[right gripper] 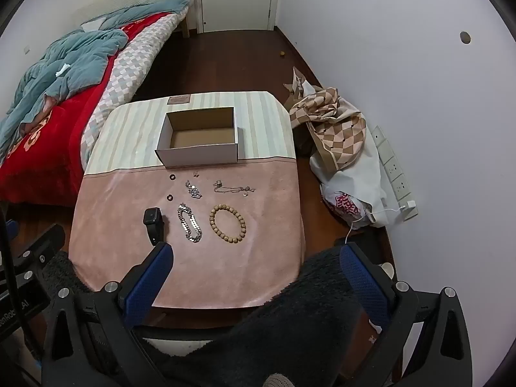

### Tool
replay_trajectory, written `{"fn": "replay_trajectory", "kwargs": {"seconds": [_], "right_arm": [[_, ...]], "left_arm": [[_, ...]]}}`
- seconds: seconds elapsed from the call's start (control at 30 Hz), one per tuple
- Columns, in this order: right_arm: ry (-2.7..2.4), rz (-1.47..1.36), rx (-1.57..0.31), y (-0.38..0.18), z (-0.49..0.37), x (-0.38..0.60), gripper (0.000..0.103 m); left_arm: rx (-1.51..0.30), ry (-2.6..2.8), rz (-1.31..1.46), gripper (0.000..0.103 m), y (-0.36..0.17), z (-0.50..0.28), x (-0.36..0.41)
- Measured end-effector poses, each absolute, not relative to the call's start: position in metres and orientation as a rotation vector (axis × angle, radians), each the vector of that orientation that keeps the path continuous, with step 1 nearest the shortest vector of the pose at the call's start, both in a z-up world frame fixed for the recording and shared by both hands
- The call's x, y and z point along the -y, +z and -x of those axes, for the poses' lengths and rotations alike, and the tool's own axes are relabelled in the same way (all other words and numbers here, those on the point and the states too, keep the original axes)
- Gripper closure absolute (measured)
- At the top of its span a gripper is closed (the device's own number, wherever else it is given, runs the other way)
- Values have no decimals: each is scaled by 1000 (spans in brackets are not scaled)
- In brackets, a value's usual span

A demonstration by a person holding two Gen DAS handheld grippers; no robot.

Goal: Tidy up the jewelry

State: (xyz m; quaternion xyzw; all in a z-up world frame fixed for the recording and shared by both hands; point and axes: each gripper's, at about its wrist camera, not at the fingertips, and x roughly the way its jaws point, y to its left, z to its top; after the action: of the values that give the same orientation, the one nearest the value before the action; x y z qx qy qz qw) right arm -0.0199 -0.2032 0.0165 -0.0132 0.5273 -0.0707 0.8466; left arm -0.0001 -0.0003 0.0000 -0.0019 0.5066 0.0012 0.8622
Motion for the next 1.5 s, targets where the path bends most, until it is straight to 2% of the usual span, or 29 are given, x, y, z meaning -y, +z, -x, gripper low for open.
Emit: {"fn": "replay_trajectory", "kwargs": {"seconds": [1.5], "right_arm": [[-169, 43, -1090, 27, 23, 210, 0]], "left_arm": [[-1067, -32, 7, 0, -1, 1, 7]]}}
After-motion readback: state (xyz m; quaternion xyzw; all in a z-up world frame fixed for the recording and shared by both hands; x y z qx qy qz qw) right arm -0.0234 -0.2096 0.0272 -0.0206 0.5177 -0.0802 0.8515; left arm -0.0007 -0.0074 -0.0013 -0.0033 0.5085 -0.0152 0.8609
